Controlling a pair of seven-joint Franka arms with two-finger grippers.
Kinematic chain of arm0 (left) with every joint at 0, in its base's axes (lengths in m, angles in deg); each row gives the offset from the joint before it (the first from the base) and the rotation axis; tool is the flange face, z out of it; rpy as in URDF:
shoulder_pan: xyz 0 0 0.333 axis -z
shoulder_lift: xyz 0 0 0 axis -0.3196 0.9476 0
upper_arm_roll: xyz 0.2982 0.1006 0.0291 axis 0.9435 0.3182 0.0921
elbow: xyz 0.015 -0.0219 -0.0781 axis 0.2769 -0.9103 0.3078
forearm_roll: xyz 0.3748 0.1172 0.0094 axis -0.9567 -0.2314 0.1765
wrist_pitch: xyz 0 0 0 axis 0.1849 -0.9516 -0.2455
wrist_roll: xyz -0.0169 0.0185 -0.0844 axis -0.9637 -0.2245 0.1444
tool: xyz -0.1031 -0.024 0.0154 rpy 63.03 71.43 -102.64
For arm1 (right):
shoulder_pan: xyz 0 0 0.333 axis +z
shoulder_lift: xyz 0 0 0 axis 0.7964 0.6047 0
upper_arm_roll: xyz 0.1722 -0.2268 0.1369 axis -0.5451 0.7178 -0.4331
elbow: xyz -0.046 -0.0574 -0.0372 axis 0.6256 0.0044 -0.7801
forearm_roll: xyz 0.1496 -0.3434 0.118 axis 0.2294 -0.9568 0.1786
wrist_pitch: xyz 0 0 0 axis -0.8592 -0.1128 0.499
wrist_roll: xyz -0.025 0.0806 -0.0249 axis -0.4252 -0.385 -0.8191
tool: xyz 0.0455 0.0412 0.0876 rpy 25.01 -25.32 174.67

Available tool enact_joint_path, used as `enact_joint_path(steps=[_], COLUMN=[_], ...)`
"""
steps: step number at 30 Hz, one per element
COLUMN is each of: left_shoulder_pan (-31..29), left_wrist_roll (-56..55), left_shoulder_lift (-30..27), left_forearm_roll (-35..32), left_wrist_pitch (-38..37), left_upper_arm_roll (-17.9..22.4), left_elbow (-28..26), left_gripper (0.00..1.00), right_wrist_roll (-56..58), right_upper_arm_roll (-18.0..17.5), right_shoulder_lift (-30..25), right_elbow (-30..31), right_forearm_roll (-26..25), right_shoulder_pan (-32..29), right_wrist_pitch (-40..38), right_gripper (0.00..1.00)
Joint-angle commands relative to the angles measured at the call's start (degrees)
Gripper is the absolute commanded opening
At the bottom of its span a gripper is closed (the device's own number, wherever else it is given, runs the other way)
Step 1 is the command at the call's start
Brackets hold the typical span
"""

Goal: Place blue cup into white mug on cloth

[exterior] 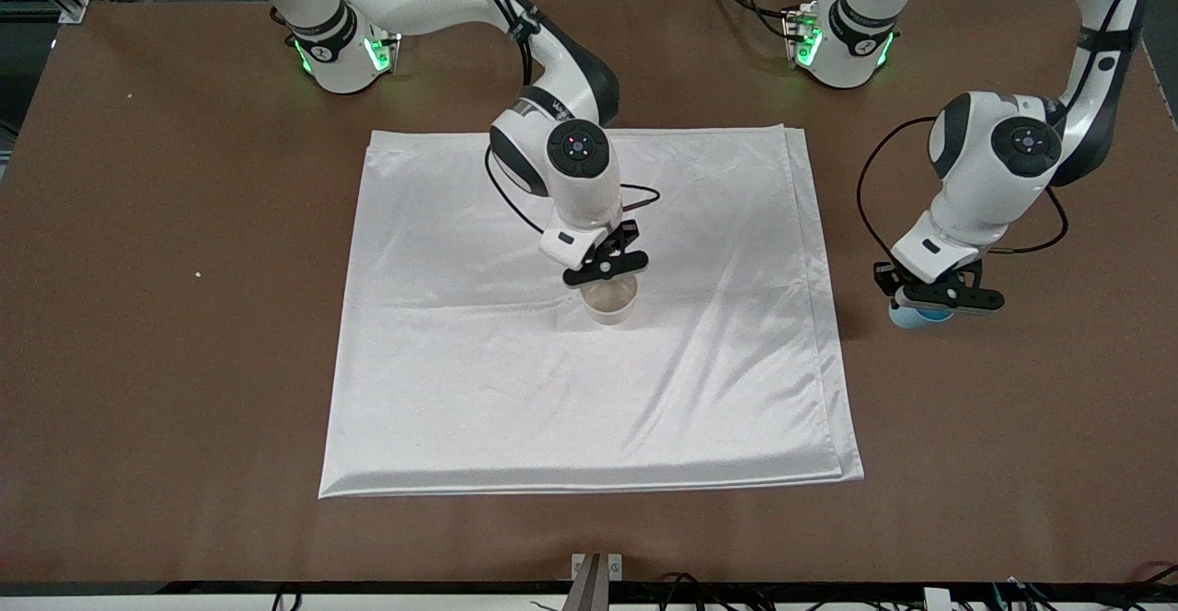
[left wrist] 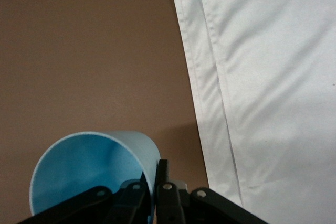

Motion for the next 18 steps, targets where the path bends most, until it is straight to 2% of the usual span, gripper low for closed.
enact_joint_path(steps=[1,9,14,15,16,17,18], left_shoulder_pan=[-0.45,-0.19,-0.02,-0.01,-0.01,-0.1,-0.02], left_wrist_roll=[0.76,1.64,1.99,2.16,2.17,2.25,2.25], left_shoulder_lift=[-6.37,-7.61,-7.08,-7.0,-6.99,-7.08,-7.17], left_forearm_roll=[-0.53,4.83,6.42,6.59,6.68,6.77,6.86], left_wrist_pitch=[-10.13,-27.27,-37.39,-38.88,-39.94,-40.65,-41.09], left_upper_arm_roll=[-1.58,-3.24,-3.86,-4.21,-4.47,-4.74,-4.92], left_elbow=[2.5,14.18,22.71,23.94,24.91,25.53,25.88], left_gripper=[0.0,0.0,0.0,0.0,0.0,0.0,0.0], right_wrist_roll=[-1.8,-2.15,-2.24,-2.33,-2.85,-3.9,-5.13], right_upper_arm_roll=[0.51,0.86,0.77,0.77,0.77,0.77,0.77], right_shoulder_lift=[3.43,7.47,7.74,7.74,7.74,7.74,7.74], right_elbow=[-3.21,-6.73,-7.17,-7.17,-7.17,-7.17,-7.26], right_forearm_roll=[-0.37,-0.54,-0.46,-0.46,-0.28,-0.37,-0.46], right_shoulder_pan=[1.89,3.56,3.56,3.56,3.56,3.56,3.56], right_wrist_pitch=[2.1,2.37,2.28,2.28,2.19,2.19,2.28], right_gripper=[0.0,0.0,0.0,0.2,0.51,0.94,1.0])
